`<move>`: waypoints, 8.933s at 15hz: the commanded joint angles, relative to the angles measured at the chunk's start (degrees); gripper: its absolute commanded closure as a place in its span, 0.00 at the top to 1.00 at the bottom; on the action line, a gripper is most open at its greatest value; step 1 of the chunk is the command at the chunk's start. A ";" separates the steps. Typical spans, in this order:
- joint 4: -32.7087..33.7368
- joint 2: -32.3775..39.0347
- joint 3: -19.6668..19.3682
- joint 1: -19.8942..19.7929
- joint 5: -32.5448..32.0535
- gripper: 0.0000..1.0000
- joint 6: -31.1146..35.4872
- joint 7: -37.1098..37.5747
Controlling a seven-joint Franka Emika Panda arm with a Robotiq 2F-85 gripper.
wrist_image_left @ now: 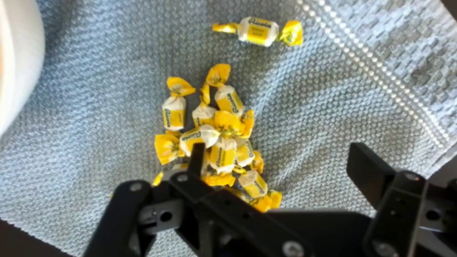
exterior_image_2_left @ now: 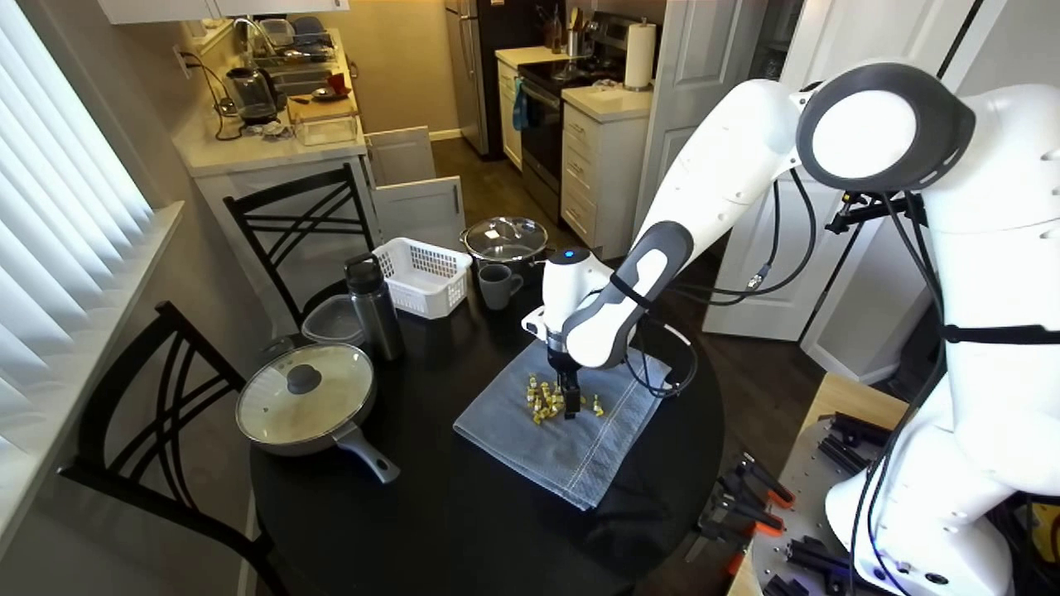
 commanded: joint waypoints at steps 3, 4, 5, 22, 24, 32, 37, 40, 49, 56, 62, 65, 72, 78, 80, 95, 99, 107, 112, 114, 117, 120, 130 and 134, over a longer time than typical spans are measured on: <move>-0.71 3.64 -7.76 9.81 -8.89 1.00 11.56 10.61; -1.05 4.00 -8.73 10.71 -9.59 1.00 14.59 12.04; -1.37 4.31 -9.41 11.19 -10.11 1.00 17.54 12.87; -1.29 6.83 -9.27 9.12 -9.81 0.16 22.55 13.46; -1.74 6.42 -9.05 9.14 -9.82 0.03 22.71 13.46; -4.42 0.34 -8.70 7.71 -9.73 0.05 24.00 13.40; -5.54 -2.55 -3.68 2.15 -8.66 0.05 22.83 12.01; -7.23 -4.97 -4.19 0.83 -8.50 0.05 22.94 13.03; -11.41 -14.96 -23.86 7.60 -12.09 0.05 21.75 18.11; -12.08 -14.00 -30.52 15.31 -13.21 0.63 21.57 21.58; -13.14 -12.93 -9.24 5.10 -8.81 0.98 20.84 14.78; -10.56 -8.57 -1.79 0.55 -6.76 1.00 17.32 12.45; -4.04 -0.52 1.84 -4.55 -2.77 1.00 9.78 8.76; 0.30 3.84 1.19 -4.73 -2.89 1.00 9.06 9.57; 1.07 4.80 1.29 -4.88 -2.88 0.73 9.93 9.69; 1.58 4.04 1.09 -4.23 -3.28 0.04 11.51 10.68; 1.00 0.70 1.29 -4.35 -3.35 0.04 11.75 10.69; -1.52 -7.34 -5.81 -2.35 -5.16 0.04 11.92 13.15; -3.60 -10.35 -15.62 0.65 -8.50 0.04 11.77 17.05; -4.53 -10.76 -17.61 1.04 -9.38 0.04 12.41 18.12; -5.68 -11.32 -19.74 2.33 -10.84 0.46 12.69 19.63; -6.90 -12.14 -20.22 3.32 -11.70 0.66 13.39 20.55; -8.97 -8.58 3.10 -7.41 0.76 1.00 14.39 5.95; -7.08 -3.93 3.14 -5.63 -0.59 1.00 12.66 7.63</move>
